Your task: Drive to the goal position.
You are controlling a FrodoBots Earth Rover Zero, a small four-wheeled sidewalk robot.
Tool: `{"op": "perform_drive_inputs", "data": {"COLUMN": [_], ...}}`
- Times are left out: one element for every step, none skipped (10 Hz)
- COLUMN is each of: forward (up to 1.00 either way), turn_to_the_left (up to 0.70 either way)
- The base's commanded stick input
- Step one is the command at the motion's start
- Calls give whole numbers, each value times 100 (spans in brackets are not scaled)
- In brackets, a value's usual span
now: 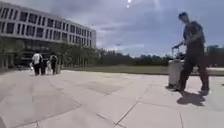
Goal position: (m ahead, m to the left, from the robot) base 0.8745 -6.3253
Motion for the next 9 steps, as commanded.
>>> {"op": "perform_drive_inputs", "data": {"forward": [0,0,0,0,0,0,0,0,0], "turn_to_the_left": [-48,-48,-48,-48,-48,-48,-48,-48,-48]}}
